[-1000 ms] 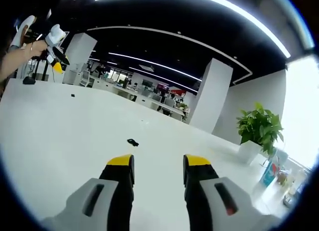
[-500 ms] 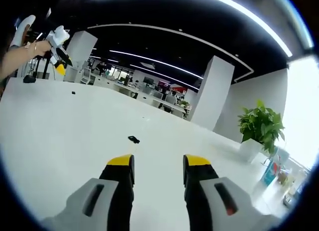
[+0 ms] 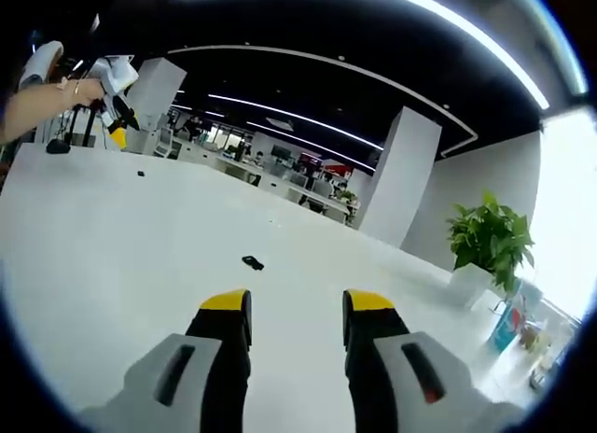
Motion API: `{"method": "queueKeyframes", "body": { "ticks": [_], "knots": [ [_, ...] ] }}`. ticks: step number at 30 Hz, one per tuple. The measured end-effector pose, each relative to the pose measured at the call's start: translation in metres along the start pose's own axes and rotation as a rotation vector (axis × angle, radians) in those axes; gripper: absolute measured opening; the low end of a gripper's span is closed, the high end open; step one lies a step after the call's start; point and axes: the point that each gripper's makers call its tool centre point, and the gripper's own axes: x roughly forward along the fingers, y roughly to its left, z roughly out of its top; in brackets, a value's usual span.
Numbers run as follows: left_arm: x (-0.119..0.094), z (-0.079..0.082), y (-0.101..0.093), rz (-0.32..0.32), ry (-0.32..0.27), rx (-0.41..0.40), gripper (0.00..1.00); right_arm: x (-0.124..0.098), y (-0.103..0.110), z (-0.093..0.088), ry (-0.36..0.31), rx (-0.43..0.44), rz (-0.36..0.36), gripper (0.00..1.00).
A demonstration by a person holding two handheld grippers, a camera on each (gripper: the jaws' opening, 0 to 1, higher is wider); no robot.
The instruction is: Snap the two parts of the plastic buckle together until the buckle closes and remains connected.
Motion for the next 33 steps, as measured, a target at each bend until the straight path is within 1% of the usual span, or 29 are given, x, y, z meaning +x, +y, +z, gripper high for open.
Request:
{"method": "queueKeyframes", "body": {
  "ticks": [4, 10, 15, 23, 33],
  "knots": [
    [0.006, -0.008, 0.006, 0.012, 0.033, 0.011, 0.72, 0.0, 0.001, 0.0, 0.001, -0.003, 0.006, 0.39],
    [0.008, -0.016, 0.013, 0.02, 0.062, 0.004, 0.72, -0.001, 0.001, 0.001, -0.002, -0.008, 0.004, 0.39],
    [0.016, -0.023, 0.022, 0.036, 0.095, 0.013, 0.72, 0.0, 0.003, -0.001, 0.008, -0.016, 0.014, 0.39],
    [0.021, -0.028, 0.025, 0.017, 0.102, 0.027, 0.72, 0.0, 0.002, -0.002, 0.018, -0.022, 0.012, 0.39],
    [0.022, -0.034, 0.034, 0.022, 0.108, 0.021, 0.72, 0.001, 0.002, -0.003, 0.025, -0.029, 0.013, 0.39]
  ]
}}
